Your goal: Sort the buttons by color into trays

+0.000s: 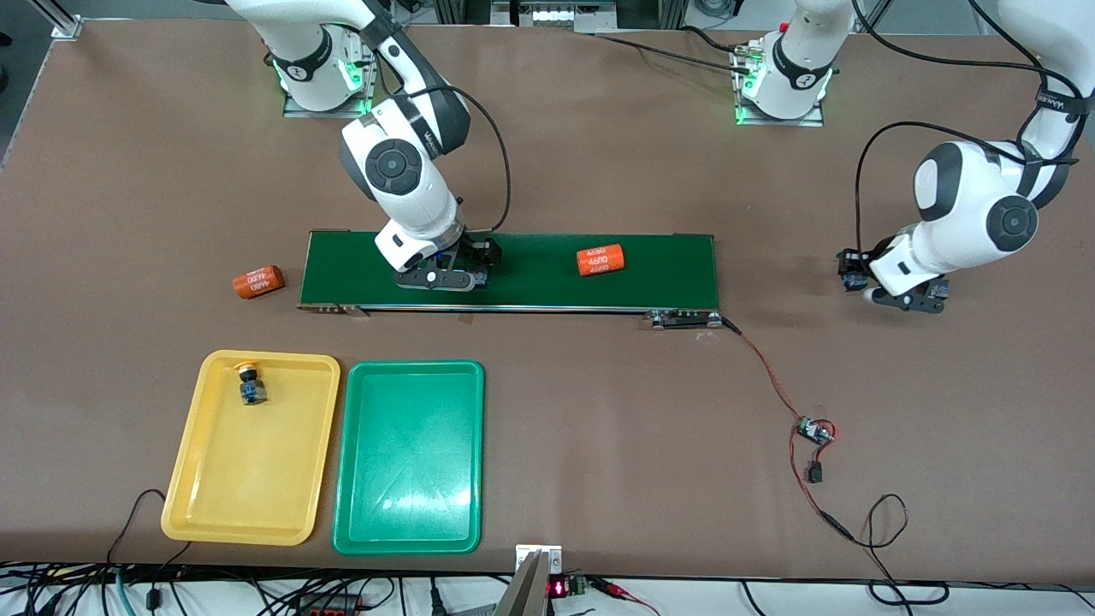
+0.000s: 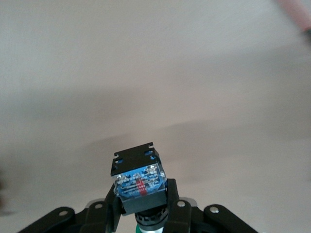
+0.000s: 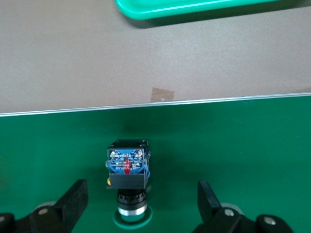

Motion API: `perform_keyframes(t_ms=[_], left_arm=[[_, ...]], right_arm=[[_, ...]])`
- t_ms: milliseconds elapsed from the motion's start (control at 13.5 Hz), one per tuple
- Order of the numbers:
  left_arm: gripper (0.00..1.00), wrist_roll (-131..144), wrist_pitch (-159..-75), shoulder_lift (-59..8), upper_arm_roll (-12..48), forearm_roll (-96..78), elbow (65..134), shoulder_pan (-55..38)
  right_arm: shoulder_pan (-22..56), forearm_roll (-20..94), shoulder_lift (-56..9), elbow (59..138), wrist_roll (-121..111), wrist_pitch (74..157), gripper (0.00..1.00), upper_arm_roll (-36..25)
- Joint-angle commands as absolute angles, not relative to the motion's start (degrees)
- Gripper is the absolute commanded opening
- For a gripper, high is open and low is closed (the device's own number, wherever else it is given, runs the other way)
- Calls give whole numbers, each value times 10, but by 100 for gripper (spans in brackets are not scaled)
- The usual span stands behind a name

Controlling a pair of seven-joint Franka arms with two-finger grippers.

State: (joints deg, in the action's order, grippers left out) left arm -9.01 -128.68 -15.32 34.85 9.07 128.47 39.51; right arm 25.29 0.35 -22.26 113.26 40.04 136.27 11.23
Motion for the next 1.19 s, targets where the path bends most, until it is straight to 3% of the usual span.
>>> perform_keyframes(t_ms=[0,148,667,815,1111], left_arm=[[0,-87,-1203,-134,376,64,1213,344],[0,-85,-1200,-132,376,25,1198,307],[0,7,-1214,-202,374,-25,1145,158],[1,25,-1223,-213,374,-23,1146,132],[3,28,-1225,-234,374,-20,1151,123]], right_arm=[[246,-12,-236,1141,413,1392,100,117],[244,-14,-243,1141,413,1401,95,117],[235,-28,-254,1138,405,1404,26,117],[221,-28,-251,1134,387,1402,16,117],[194,-27,-243,1054,340,1332,14,113]])
